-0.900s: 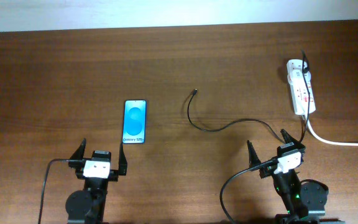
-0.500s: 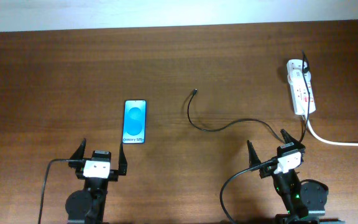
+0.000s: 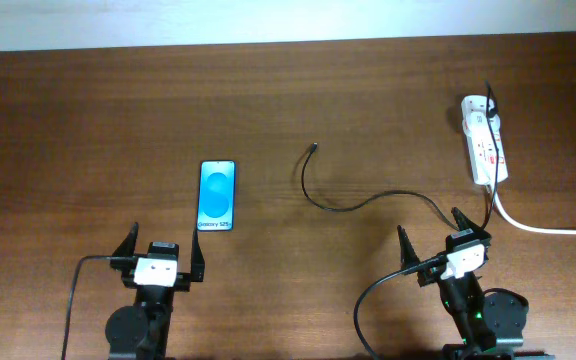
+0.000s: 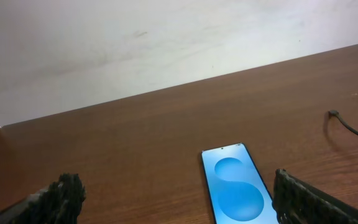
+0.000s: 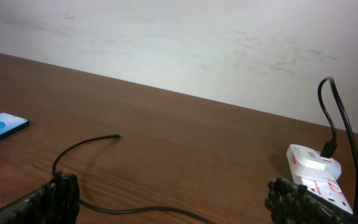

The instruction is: Plug charger to phone and switch on socket

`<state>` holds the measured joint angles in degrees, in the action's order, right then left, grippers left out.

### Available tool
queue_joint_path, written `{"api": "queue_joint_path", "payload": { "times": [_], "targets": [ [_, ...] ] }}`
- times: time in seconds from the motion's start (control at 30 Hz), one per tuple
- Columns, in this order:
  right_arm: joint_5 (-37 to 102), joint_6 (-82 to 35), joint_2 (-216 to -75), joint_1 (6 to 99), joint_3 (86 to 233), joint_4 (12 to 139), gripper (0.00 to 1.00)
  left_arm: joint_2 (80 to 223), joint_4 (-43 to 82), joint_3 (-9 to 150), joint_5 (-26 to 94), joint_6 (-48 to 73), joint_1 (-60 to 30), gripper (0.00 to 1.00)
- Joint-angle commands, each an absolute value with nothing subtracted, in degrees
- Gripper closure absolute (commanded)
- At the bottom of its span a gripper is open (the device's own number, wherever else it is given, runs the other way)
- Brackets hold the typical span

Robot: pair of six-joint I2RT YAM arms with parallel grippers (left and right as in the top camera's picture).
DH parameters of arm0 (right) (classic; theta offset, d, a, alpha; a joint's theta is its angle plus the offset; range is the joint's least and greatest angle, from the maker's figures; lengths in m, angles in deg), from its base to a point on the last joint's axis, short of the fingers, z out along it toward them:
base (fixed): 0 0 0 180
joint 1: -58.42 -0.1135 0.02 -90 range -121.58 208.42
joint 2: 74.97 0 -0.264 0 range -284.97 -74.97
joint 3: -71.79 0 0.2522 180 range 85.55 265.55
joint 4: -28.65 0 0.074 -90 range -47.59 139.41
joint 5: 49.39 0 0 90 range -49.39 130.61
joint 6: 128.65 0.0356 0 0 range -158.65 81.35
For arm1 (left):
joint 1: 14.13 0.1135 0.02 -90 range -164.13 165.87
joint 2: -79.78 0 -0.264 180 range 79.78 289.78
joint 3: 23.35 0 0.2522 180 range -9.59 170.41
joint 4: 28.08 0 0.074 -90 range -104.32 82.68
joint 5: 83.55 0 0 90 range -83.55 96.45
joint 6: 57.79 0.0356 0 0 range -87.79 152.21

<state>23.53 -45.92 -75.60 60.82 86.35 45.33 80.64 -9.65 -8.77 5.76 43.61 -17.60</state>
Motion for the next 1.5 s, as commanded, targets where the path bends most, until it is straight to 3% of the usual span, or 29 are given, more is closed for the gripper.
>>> {"api": "queue_joint_path", "payload": {
  "times": [0.0, 1.17, 1.47],
  "targets": [
    [22.83, -45.29, -75.33, 60.31, 85.87, 45.37, 0.02, 80.73, -9.54, -9.05, 5.61, 44.53, -17.73, 0.01],
    [22.83, -45.29, -75.33, 60.31, 85.87, 45.37, 0.02, 81.30, -9.50, -8.94, 5.19, 43.20, -17.71, 0.01],
    [22.81, -45.29, -75.33, 60.31, 85.87, 45.37, 0.02, 87.27, -10.85, 1.22, -0.64, 43.44, -17.73, 0.01]
  ]
}}
